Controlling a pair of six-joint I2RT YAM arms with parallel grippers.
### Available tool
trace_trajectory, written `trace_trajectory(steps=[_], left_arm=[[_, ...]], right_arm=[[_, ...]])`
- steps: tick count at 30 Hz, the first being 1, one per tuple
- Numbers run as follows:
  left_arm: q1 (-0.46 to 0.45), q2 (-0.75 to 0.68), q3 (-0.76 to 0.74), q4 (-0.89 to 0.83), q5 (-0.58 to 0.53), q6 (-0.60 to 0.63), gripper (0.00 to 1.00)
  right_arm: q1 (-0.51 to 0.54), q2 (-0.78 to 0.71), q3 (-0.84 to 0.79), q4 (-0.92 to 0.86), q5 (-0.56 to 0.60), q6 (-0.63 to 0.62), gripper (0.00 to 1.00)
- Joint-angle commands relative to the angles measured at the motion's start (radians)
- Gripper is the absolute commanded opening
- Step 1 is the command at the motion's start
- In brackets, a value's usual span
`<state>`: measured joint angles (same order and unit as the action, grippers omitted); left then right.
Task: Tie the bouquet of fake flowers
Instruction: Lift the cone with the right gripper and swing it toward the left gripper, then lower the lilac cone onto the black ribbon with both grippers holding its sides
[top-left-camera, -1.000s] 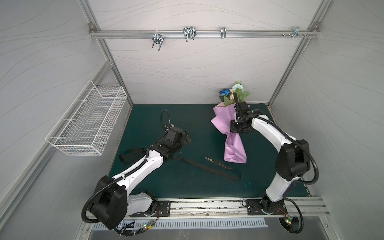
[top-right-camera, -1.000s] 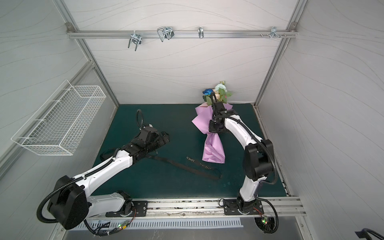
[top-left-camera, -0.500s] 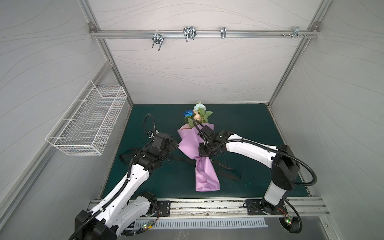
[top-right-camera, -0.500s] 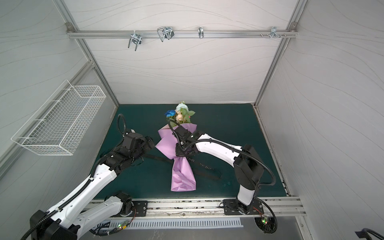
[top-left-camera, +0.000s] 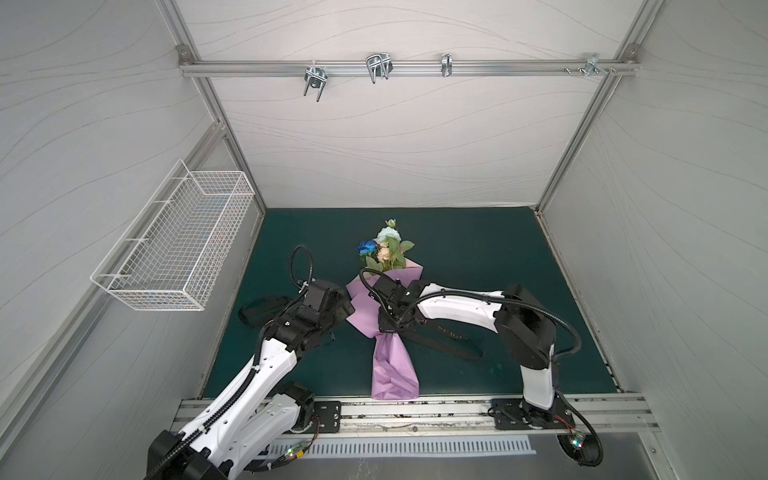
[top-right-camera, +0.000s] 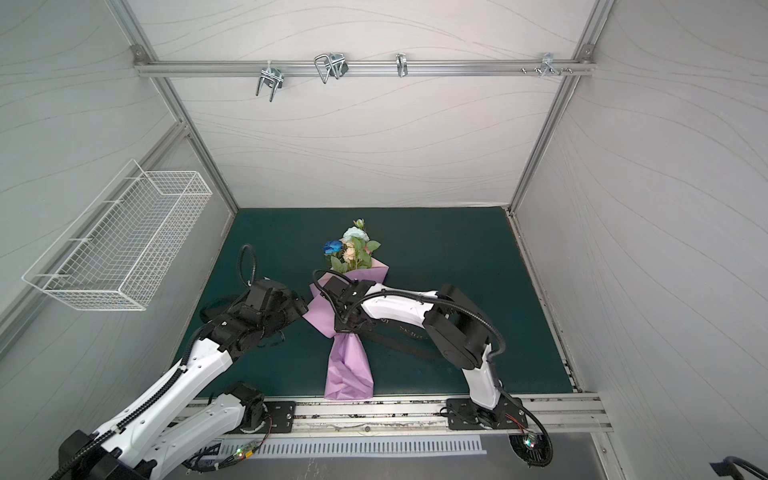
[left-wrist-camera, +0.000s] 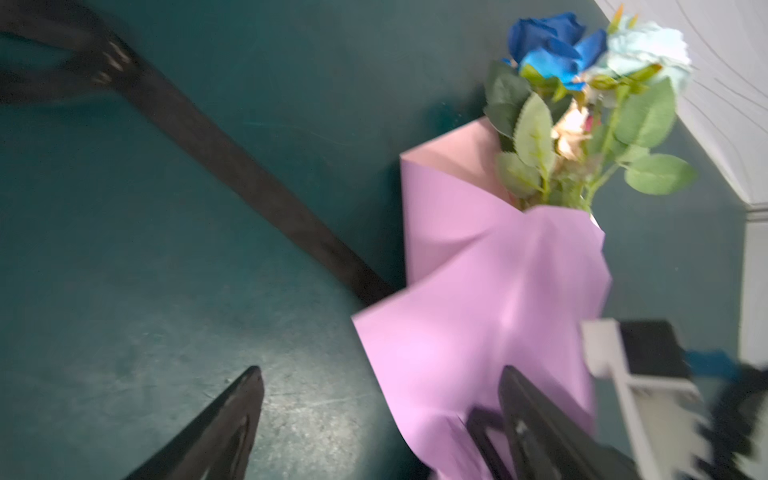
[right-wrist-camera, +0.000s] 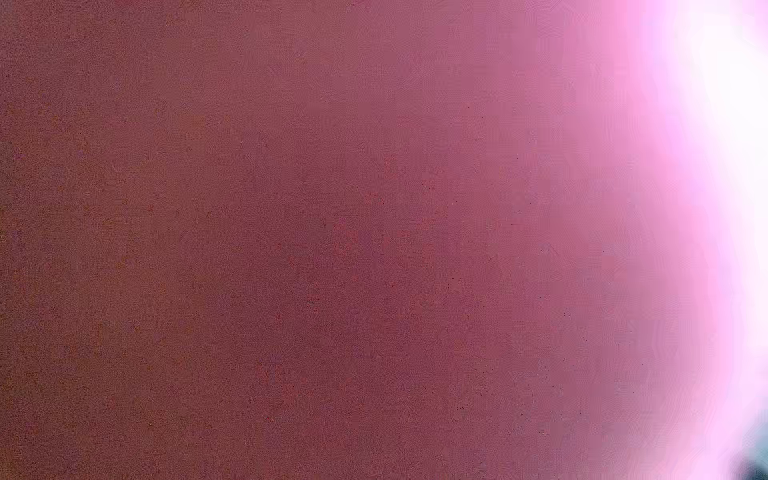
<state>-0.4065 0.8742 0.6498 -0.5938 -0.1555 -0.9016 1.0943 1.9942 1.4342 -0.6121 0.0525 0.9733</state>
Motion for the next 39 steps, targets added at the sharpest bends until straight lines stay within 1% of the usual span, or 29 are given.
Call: trace_trajectory(steps=[1, 5, 8, 12, 19, 23, 27, 31, 36, 39], left_arm=[[0.005, 0.031, -0.037, 0.086, 0.115, -0.038, 0.87], [0.005, 0.106, -0.103, 0.2, 0.244, -0.064, 0.81], [0.005, 0.154, -0.127, 0.235, 0.271, -0.067, 0.79], [0.003, 0.166, -0.13, 0.269, 0.301, -0.058, 0.75], [-0.002, 0.151, -0.118, 0.264, 0.29, -0.043, 0.73], [-0.003, 0.17, -0.114, 0.283, 0.291, -0.037, 0.73], [-0.005, 0.214, -0.1, 0.313, 0.292, -0.018, 0.74], [-0.016, 0.274, -0.084, 0.354, 0.285, 0.002, 0.75], [-0.049, 0.357, -0.075, 0.406, 0.268, 0.015, 0.76], [-0.066, 0.423, -0.069, 0.414, 0.258, 0.02, 0.76]], right_arm=[[-0.003, 0.046, 0.04, 0.017, 0.005, 0.036, 0.0], [-0.022, 0.074, 0.04, 0.035, -0.003, 0.045, 0.0], [-0.047, 0.078, 0.037, 0.053, 0.006, 0.05, 0.0], [-0.071, 0.087, 0.064, 0.055, -0.004, 0.053, 0.0], [-0.095, 0.073, 0.08, 0.056, -0.015, 0.053, 0.0], [-0.109, 0.073, 0.093, 0.058, -0.008, 0.049, 0.0], [-0.122, 0.107, 0.128, 0.043, -0.007, 0.033, 0.0], [-0.132, 0.143, 0.163, 0.028, -0.03, 0.015, 0.0], [-0.134, 0.167, 0.151, 0.045, -0.059, 0.019, 0.0], [-0.14, 0.182, 0.148, 0.047, -0.083, 0.014, 0.03]])
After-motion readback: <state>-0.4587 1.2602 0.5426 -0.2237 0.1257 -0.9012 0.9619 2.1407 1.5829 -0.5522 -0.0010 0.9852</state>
